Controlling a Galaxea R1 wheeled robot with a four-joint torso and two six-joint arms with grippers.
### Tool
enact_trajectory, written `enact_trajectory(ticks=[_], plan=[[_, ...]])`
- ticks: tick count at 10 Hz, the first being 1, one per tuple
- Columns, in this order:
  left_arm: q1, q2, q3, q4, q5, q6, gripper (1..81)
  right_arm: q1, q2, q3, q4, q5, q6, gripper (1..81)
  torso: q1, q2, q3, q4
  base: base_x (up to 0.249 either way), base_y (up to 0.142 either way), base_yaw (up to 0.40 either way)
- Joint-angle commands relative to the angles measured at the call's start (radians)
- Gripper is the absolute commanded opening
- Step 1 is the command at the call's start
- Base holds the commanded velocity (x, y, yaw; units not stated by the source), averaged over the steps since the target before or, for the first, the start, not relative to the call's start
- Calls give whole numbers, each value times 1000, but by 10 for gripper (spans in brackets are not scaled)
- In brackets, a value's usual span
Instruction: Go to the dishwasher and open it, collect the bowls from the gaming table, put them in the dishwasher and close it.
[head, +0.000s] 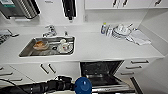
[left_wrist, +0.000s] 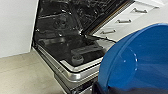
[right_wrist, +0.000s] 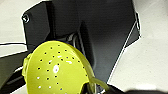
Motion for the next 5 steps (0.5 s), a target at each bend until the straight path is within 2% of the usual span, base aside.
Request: enact_trajectory(ticks=[1,3,4,5], plan=[[-167,114,-34,-39,109,2,10,2,-17,11,-1,-46,2,10,0,0,0,0,0,0,0],[-186,195,-75,-4,98,3,10,5,-15,11,-1,-44,2,10,0,0,0,0,0,0,0],[-195,229,-98,53,83,-2,10,3,-15,17,0,-46,2,10,0,0,0,0,0,0,0],[-209,274,-146,104,51,-46,10,2,-18,20,0,-44,2,10,0,0,0,0,0,0,0]])
